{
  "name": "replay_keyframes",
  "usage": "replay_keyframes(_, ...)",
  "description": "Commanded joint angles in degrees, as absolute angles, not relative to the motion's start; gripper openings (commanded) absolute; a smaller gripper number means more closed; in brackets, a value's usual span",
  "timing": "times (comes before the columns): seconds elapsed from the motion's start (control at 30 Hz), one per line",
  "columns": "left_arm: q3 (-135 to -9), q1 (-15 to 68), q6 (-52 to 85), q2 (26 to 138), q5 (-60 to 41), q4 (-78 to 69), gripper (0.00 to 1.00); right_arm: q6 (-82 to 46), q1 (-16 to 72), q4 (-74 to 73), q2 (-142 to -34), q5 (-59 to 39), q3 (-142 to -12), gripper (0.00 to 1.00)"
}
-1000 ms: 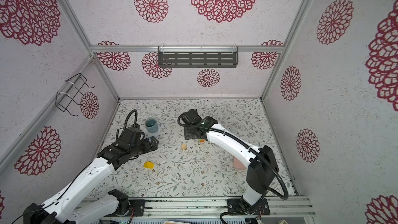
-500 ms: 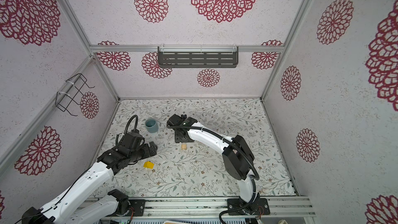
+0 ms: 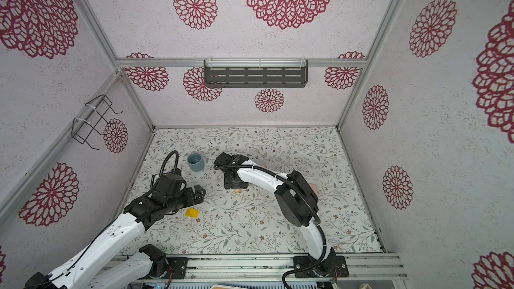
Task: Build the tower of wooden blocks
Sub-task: 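Lower the right gripper over the pine cube while the left gripper draws back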
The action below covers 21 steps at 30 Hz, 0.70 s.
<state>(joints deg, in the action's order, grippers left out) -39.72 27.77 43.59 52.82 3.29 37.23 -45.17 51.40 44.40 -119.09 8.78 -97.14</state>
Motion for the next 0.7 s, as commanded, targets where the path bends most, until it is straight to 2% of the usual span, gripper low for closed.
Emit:
replay_keyframes(0.0,-39.12,28.35,44.13,52.13,3.38,36.11,0.98,-46.24,50.54,44.3,-119.74,8.54,-97.75,0.54)
replay_keyframes(0.3,-38.93,28.48,44.17,53.07,3.21,35.69,0.99,-45.66,49.66,42.12,-121.19,7.05,-96.24,0.5)
replay_keyframes(0.67,-38.74,28.5,44.12,53.53,3.33,35.6,0.99,-44.41,49.61,42.41,-122.73,6.77,-95.98,0.49)
